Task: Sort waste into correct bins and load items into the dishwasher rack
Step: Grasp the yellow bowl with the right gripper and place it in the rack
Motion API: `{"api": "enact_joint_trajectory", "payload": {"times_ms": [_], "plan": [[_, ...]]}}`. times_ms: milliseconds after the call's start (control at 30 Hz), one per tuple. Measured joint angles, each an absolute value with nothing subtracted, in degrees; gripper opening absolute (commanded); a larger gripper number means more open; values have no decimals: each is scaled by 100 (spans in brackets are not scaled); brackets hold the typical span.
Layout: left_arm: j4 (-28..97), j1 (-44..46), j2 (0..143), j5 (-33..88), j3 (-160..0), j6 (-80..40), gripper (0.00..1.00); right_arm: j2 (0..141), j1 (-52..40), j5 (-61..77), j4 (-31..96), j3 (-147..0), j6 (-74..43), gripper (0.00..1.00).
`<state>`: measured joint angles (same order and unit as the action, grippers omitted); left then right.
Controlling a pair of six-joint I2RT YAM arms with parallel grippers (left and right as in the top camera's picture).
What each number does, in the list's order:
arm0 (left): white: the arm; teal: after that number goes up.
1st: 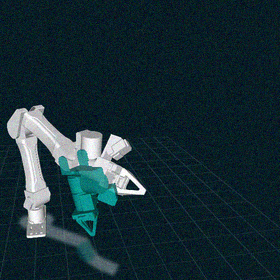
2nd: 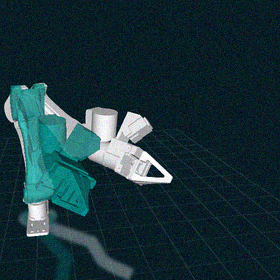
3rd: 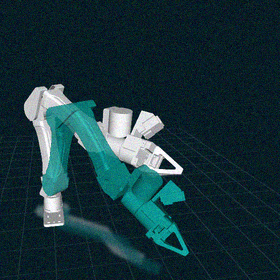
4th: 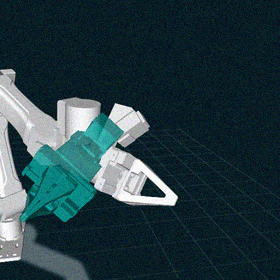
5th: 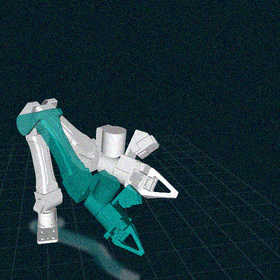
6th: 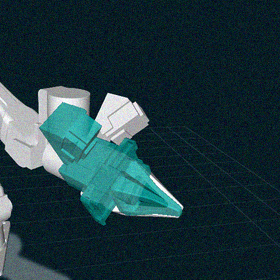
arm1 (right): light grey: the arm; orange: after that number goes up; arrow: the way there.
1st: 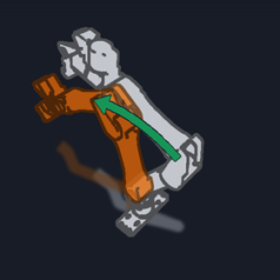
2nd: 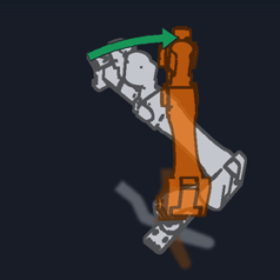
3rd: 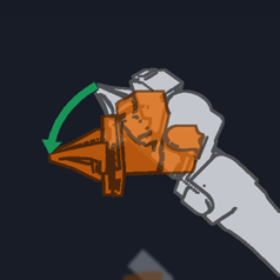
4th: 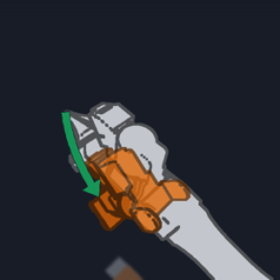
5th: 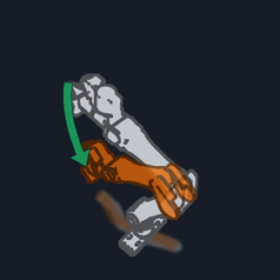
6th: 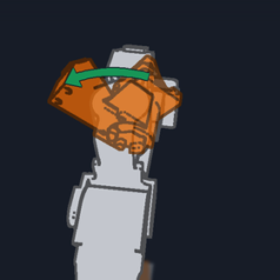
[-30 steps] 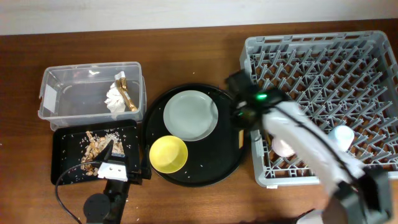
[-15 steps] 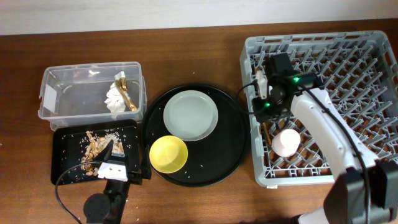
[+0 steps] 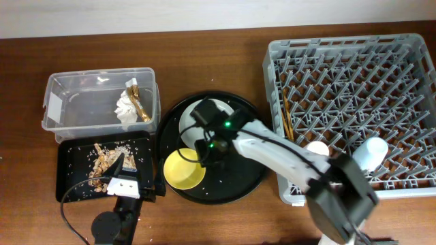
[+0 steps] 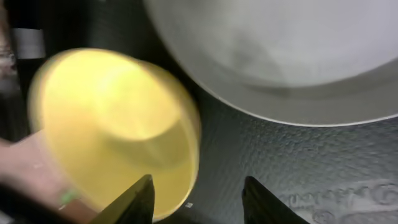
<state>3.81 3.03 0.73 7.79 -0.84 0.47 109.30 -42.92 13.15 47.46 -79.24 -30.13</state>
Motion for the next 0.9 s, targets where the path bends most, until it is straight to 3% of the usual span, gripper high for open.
{"api": "enact_joint_trajectory", "payload": {"times_ms": [100, 333, 433, 500, 633, 733, 900], "plan": [[381, 303, 73, 779, -84, 47, 99, 11454, -4313, 1273, 4766, -7911, -3350, 4], [381, 303, 73, 779, -84, 47, 99, 11299, -4318, 1363, 4799, -7953, -3242, 4], [381, 303, 73, 777, -84, 47, 99, 10521, -4077, 849, 5057, -7837, -3035, 4], [381, 303, 73, 779, -84, 47, 99, 9349, -3614, 75, 5210, -7839, -2958, 4], [381, 303, 73, 779, -84, 47, 99, 7784, -2504, -2759, 5225, -7852, -2543, 4], [381, 303, 73, 779, -84, 47, 99, 7701, -1544, -4893, 4722, -7852, -1682, 4], [381, 303, 67, 779, -84, 47, 99, 8460, -589, -5808, 4276, -7852, -941, 4]]}}
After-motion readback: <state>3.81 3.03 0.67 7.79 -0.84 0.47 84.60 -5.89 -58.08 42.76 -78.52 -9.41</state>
